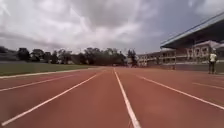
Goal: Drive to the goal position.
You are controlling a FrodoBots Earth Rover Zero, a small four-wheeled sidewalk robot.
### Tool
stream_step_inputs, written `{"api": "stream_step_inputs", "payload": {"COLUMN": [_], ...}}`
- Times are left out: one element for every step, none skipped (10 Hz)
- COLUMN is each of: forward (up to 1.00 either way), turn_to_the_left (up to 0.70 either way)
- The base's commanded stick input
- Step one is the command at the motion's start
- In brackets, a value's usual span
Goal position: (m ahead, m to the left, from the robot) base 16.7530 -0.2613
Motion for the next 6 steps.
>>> {"api": "stream_step_inputs", "payload": {"forward": [0.6, 0.6, 0.6, 0.6, 0.6, 0.6], "turn_to_the_left": [0.0, 0.0, 0.0, 0.0, 0.0, 0.0]}}
